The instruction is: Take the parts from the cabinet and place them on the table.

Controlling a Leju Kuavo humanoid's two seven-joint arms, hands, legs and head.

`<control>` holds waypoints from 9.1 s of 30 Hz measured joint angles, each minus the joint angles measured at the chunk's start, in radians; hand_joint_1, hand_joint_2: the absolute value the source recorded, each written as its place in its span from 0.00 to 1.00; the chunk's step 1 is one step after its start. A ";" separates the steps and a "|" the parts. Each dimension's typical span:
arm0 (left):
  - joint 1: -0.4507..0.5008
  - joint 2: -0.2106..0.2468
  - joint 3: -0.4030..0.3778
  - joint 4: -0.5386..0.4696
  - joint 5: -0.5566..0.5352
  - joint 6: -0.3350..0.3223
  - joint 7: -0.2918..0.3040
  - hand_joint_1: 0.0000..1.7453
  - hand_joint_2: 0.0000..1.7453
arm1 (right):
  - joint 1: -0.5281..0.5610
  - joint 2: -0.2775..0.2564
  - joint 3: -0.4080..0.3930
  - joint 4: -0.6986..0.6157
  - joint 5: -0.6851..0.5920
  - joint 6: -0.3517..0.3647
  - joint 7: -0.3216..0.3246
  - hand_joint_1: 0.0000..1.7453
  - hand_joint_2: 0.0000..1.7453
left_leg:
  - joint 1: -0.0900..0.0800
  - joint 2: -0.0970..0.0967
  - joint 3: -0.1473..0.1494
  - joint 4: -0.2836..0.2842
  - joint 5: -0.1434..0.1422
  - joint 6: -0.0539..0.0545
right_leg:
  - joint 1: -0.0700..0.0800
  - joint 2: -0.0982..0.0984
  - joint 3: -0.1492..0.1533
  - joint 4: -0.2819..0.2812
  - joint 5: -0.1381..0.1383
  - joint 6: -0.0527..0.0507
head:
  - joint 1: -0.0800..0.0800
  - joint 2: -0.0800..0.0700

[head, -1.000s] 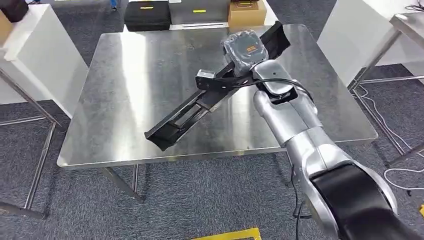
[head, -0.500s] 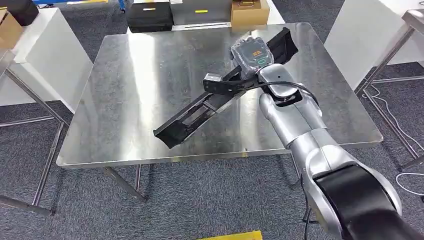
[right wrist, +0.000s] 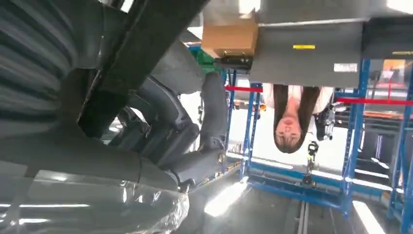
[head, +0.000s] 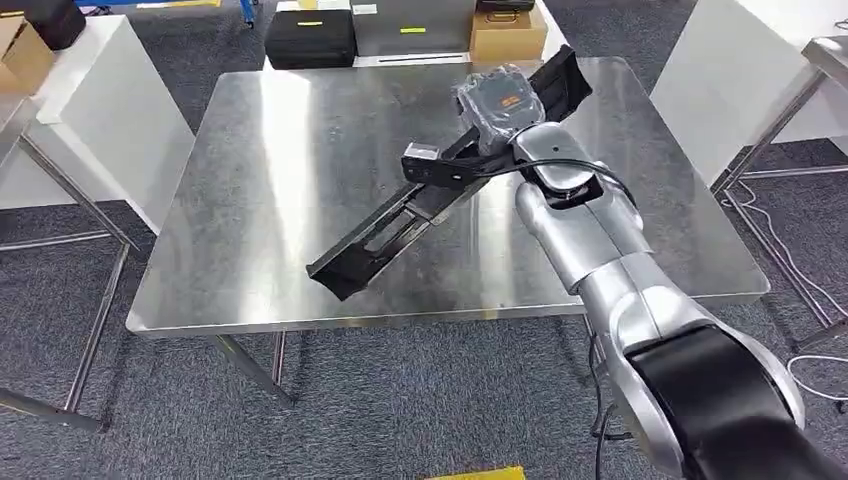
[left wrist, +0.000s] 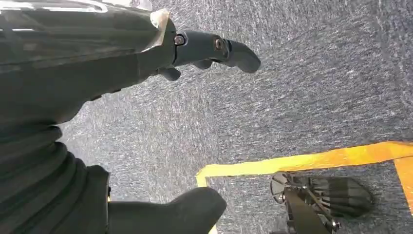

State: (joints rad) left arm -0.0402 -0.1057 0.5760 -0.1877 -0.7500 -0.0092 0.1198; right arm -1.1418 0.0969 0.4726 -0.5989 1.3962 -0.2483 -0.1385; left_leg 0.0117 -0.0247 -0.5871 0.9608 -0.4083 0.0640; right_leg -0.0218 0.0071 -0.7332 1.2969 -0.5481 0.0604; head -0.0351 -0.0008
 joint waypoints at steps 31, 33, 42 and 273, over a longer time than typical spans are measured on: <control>0.005 -0.003 0.024 0.000 -0.023 0.002 0.012 0.00 1.00 | 0.014 -0.003 0.005 0.016 0.003 -0.003 -0.009 1.00 1.00 | -0.019 0.003 0.001 0.007 -0.012 0.010 | 0.016 -0.002 0.030 -0.029 -0.071 -0.040 | 0.007 0.000; 0.007 -0.006 0.025 0.000 -0.024 0.002 0.012 0.00 1.00 | 0.016 -0.007 0.005 0.019 0.003 -0.003 -0.009 1.00 1.00 | -0.019 -0.004 0.033 0.009 -0.038 0.006 | 0.016 -0.002 0.036 -0.146 -0.039 -0.025 | 0.008 0.000; 0.003 -0.007 0.038 0.000 -0.026 0.000 0.009 0.00 1.00 | 0.008 -0.007 0.006 0.024 0.006 0.002 -0.013 1.00 1.00 | -0.017 0.011 -0.017 0.168 -0.070 -0.034 | 0.009 0.002 0.121 -0.322 0.147 -0.070 | 0.001 0.000; -0.002 -0.012 0.341 0.005 -0.266 0.146 -0.435 0.00 0.00 | 1.045 0.069 -1.790 0.404 0.134 -0.167 0.168 0.00 0.00 | -0.010 0.024 0.059 0.038 -0.093 0.011 | 0.002 -0.012 0.090 -0.131 -0.030 -0.028 | 0.015 0.000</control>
State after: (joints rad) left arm -0.0420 -0.1175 0.9167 -0.1831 -1.0159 0.1373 -0.3151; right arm -0.0964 0.1663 -1.3172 -0.1953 1.5305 -0.4154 0.0294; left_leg 0.0013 -0.0011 -0.5284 0.9993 -0.5014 0.0745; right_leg -0.0197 -0.0053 -0.6432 1.1659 -0.5777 0.0319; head -0.0202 -0.0008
